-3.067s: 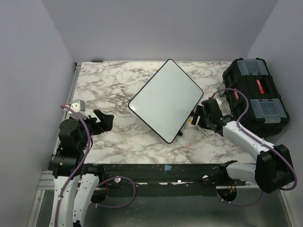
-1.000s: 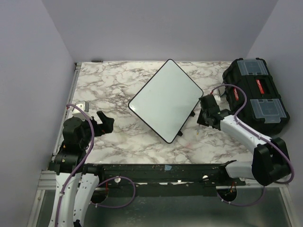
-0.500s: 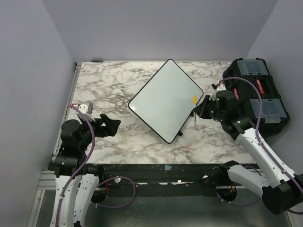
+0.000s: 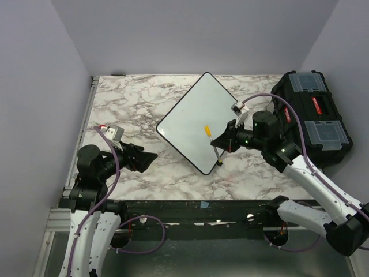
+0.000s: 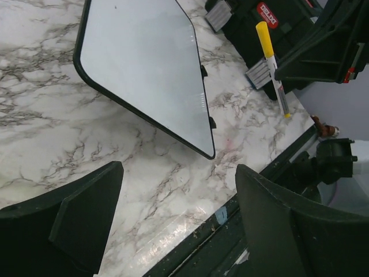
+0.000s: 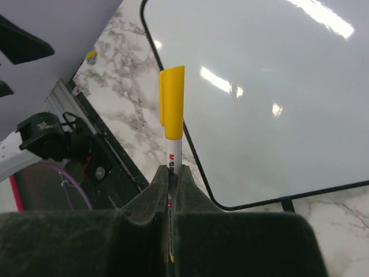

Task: Write a sentence on the whiteboard
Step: Pass from the right arm to the left

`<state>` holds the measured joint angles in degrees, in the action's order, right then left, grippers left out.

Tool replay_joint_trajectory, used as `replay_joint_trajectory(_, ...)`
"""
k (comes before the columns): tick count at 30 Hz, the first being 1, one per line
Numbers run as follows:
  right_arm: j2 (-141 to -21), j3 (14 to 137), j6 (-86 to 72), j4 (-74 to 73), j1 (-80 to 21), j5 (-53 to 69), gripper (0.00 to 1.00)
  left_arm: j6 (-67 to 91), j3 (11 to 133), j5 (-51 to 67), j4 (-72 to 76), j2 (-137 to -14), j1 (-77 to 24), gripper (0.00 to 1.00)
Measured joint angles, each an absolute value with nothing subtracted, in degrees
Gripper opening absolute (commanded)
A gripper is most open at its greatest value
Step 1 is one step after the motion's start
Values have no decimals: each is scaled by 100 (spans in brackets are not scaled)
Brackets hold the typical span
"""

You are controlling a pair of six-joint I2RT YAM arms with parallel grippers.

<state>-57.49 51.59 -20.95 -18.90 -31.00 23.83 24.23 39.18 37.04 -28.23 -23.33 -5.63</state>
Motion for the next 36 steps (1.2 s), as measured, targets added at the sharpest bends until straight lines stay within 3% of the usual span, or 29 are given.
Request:
replay_joint_trajectory(4,-5883,5216,-1953,-1706,-3500,2569,1,2512,3883,3909,-2700,-2508,-631,73)
replay_joint_trajectory(16,-6460,5315,-1581,-1365,-5083,2451,1,2724,3883,4080,-2724,-2700,-1588,72)
replay_joint_trajectory(36,-6451,5452,-1041,-1435,-5642,2252,1,2989,4233,4624,-2676,-3249,-1859,71)
